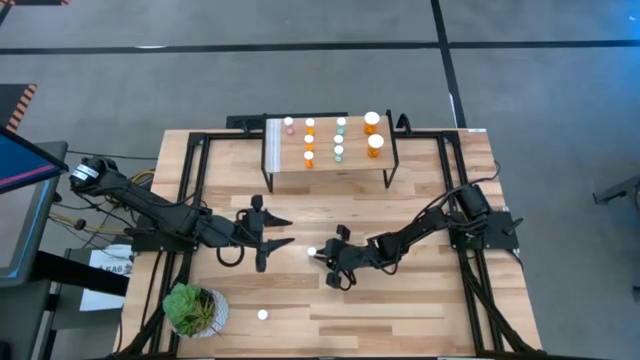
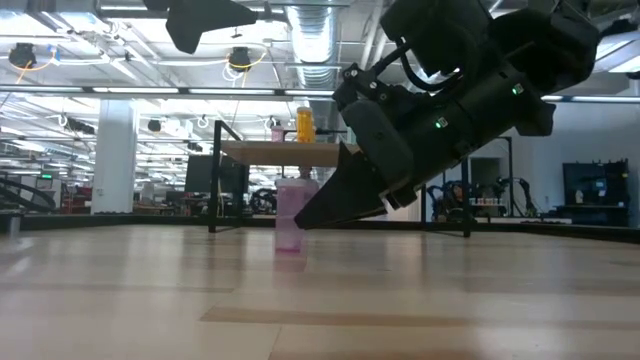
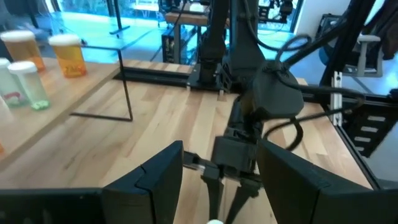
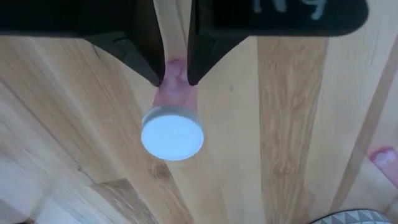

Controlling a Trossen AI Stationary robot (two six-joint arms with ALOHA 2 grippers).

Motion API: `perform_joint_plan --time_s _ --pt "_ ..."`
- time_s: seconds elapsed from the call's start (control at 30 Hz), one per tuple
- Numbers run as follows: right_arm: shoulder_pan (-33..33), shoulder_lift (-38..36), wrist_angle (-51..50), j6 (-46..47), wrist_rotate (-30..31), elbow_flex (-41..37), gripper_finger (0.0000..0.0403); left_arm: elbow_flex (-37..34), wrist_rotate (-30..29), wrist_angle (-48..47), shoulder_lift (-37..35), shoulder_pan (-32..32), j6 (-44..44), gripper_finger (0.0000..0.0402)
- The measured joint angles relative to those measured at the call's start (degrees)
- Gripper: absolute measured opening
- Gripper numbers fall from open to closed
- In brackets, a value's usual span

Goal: Pick and place medicine bottles onto shelf by color
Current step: Put the top small pink pill bottle on the shelf aligned with the other small pink pill bottle

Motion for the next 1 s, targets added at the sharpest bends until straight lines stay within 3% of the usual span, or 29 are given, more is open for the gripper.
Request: perform_joint_plan --time_s 0.53,1.0 --pt "0.0 -0.3 -0.4 -0.1 -3.0 0.0 0.009 0.0 2.0 -4.4 0.0 0.0 -1.5 0.019" --pt "0.0 0.0 1.3 -0.1 -3.2 0.0 0.0245 0.0 1.7 -4.0 0.0 0.0 -1.5 0.019"
